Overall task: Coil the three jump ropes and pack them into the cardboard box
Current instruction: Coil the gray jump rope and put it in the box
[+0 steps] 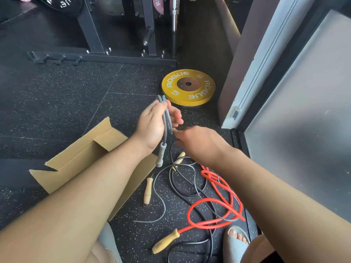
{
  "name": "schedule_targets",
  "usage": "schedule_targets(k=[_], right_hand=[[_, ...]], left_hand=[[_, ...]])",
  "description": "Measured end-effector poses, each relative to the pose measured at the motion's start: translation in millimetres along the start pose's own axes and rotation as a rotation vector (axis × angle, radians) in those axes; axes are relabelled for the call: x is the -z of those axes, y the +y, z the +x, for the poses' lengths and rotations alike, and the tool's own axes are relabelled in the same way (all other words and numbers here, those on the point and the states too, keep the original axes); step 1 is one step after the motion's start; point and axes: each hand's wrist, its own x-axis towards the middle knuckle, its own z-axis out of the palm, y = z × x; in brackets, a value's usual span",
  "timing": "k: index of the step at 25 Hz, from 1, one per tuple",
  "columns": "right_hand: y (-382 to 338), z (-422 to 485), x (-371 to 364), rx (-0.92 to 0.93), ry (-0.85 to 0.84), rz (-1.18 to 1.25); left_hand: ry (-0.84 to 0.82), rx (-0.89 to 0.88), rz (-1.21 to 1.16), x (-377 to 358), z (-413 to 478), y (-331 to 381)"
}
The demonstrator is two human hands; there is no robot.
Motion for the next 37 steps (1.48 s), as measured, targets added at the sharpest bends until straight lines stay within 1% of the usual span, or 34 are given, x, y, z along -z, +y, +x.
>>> schedule_targets(k=[3, 6, 8, 10, 11, 14, 16, 20, 22, 24, 25, 27, 29, 31, 32, 33, 35, 37], right_hand=[[-6, 0, 3, 0.018, 0.049, 0.012], [-7, -1, 5, 0.099, 0.17, 0.106], [-9, -3, 5, 0.173, 0.337, 0.131], [-11, -4, 5, 0.234, 0.547, 0.095], [-12, -4, 5, 0.256, 0.607, 0.093], [-12, -6, 10, 0.292, 0.681, 0.169], [-12, -9, 14, 0.262, 0.7, 0.241], [-4, -13, 21, 0.032, 0.609, 0.407], [4, -12, 20, 0.008, 0.588, 0.413], [12, -11, 18, 0.008, 0.531, 0.416], [14, -10, 17, 0.006, 0.48, 0.42], [20, -7, 15, 0.013, 0.314, 0.495], [27, -5, 10, 0.077, 0.146, 0.744], [33, -5, 7, 0.19, 0.011, 1.119], [36, -7, 8, 0.229, -0.053, 1.242], [39, -7, 9, 0.242, -0.1, 1.305], [45, -7, 10, 0.239, -0.126, 1.376], [48, -7, 9, 0.202, -0.118, 1.563]], left_hand=[[-0.047, -0.043, 0.139, 3, -1, 0], [-0.09, -0.013, 0.202, 6, -2, 1], [-0.087, 0.024, 0.245, 7, -3, 2], [-0.081, 0.048, 0.379, 4, -7, 5], [-0.08, 0.051, 0.424, 1, -9, 4], [-0.056, 0.106, 0.401, -6, -14, 1], [-0.074, 0.105, 0.38, -7, -14, 4], [-0.179, 0.196, 0.302, -14, -20, 12], [-0.255, 0.217, 0.316, -16, -19, 6], [-0.319, 0.236, 0.357, -16, -18, -1], [-0.34, 0.254, 0.367, -16, -18, -3], [-0.388, 0.299, 0.356, -15, -18, -4], [-0.441, 0.342, 0.322, -12, -19, -4], [-0.455, 0.366, 0.228, -9, -17, -3], [-0.437, 0.376, 0.166, -7, -16, -1], [-0.414, 0.386, 0.097, -7, -15, 0], [-0.391, 0.383, -0.039, -7, -13, 4], [-0.388, 0.32, -0.098, -9, -11, 6]])
